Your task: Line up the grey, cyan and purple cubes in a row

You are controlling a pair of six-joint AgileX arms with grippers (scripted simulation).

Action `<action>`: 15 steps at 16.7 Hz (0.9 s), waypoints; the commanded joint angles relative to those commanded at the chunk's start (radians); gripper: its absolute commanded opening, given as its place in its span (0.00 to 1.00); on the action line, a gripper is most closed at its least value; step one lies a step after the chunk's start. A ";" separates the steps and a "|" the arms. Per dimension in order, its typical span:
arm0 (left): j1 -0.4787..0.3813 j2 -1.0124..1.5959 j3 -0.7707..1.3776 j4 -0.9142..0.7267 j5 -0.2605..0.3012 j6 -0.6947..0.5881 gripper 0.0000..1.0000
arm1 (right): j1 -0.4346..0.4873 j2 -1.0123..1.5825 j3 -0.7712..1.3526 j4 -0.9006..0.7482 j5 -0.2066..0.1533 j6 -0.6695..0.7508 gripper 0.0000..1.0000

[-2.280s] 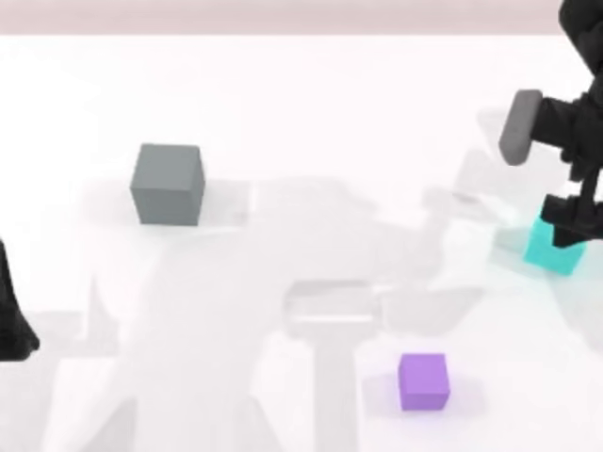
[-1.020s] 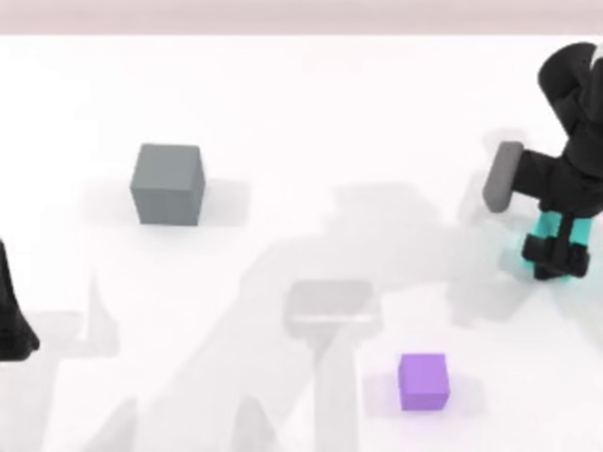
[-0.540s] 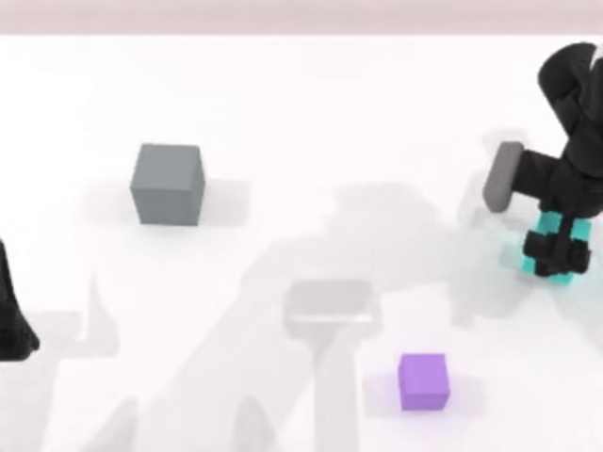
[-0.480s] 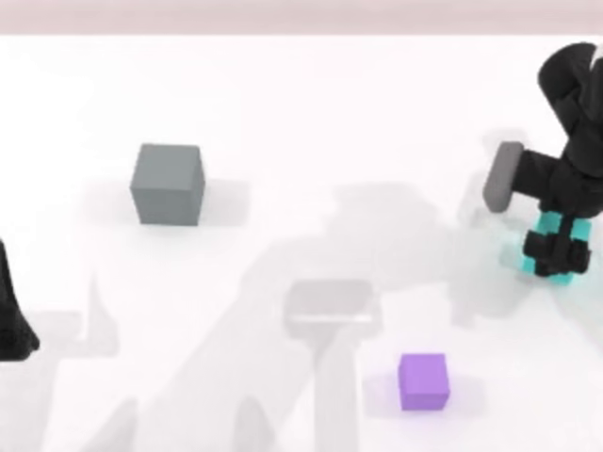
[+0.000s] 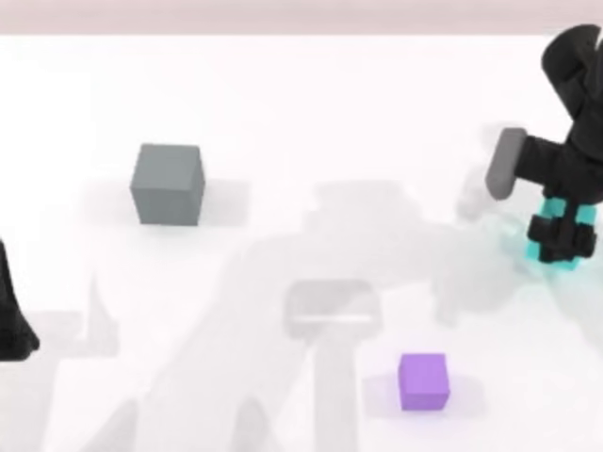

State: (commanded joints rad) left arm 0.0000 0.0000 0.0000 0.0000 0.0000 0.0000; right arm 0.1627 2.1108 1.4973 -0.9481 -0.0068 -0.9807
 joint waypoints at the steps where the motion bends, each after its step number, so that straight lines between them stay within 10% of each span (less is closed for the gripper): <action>1: 0.000 0.000 0.000 0.000 0.000 0.000 1.00 | 0.001 -0.012 0.022 -0.037 0.000 -0.001 0.00; 10: 0.000 0.000 0.000 0.000 0.000 0.000 1.00 | 0.002 -0.060 0.104 -0.172 0.000 0.004 0.00; 15: 0.000 0.000 0.000 0.000 0.000 0.000 1.00 | 0.163 -0.070 0.110 -0.186 0.000 0.069 0.00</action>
State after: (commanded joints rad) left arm 0.0000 0.0000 0.0000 0.0000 0.0000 0.0000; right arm 0.3262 2.0406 1.6077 -1.1341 -0.0072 -0.9120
